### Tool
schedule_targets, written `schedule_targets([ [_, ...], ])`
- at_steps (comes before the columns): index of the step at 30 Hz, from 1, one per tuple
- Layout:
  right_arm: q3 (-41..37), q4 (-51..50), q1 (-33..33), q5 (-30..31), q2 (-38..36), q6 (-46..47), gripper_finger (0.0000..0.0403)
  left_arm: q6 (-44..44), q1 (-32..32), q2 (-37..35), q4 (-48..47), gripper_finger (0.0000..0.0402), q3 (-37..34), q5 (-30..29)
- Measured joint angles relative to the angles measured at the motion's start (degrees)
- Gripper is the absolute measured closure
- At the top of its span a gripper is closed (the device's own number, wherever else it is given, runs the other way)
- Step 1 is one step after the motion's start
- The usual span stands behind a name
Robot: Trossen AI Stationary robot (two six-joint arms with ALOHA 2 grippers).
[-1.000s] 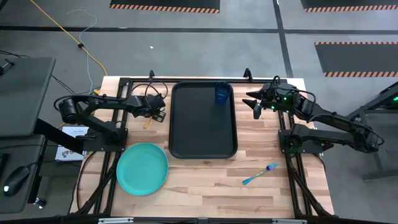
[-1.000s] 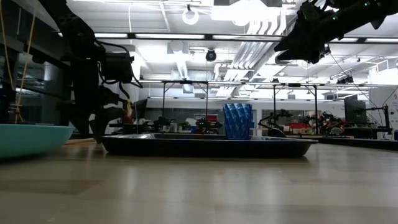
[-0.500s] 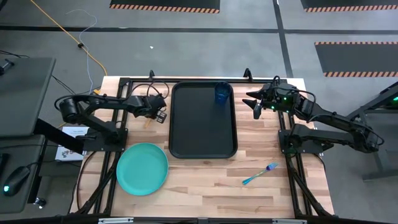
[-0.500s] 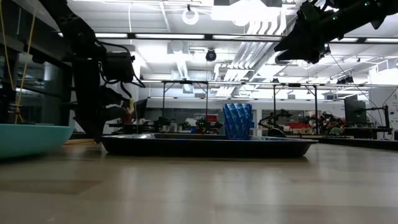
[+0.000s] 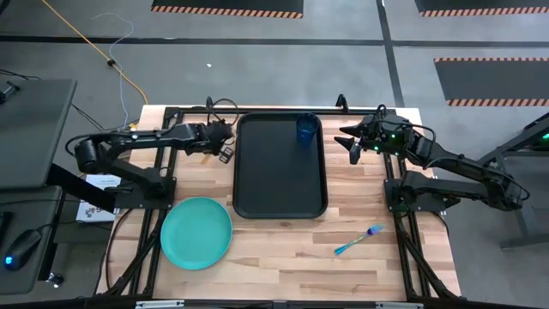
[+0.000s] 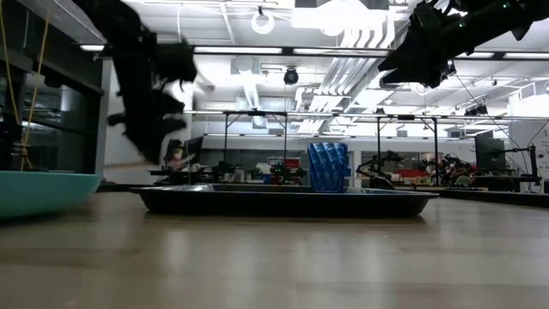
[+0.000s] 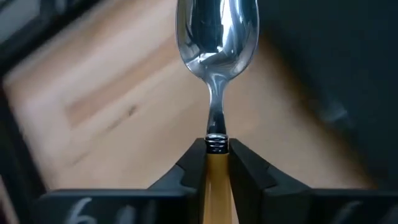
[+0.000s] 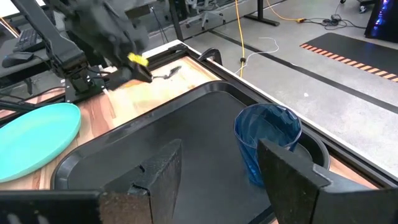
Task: Pick and place plate/cup/fork/spoon on tray
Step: Put the yellow spoon on the bottom of the black tray
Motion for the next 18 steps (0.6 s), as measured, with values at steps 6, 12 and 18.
schedule_targets([
  [6,0.0,0.0,0.0,0.0,0.0,0.0,0.0203,3.7,-9.4,-2.3,-0.3,0.0365,5.4,0.6],
  [12,0.0,0.0,0.0,0.0,0.0,0.0,0.0203,5.2,-20.2,3.3,2.9,0.0364,10.5,5.1],
  [18,0.0,0.0,0.0,0.0,0.0,0.0,0.0203,12.3,-27.5,17.1,5.3,0.0363,22.1,7.5],
])
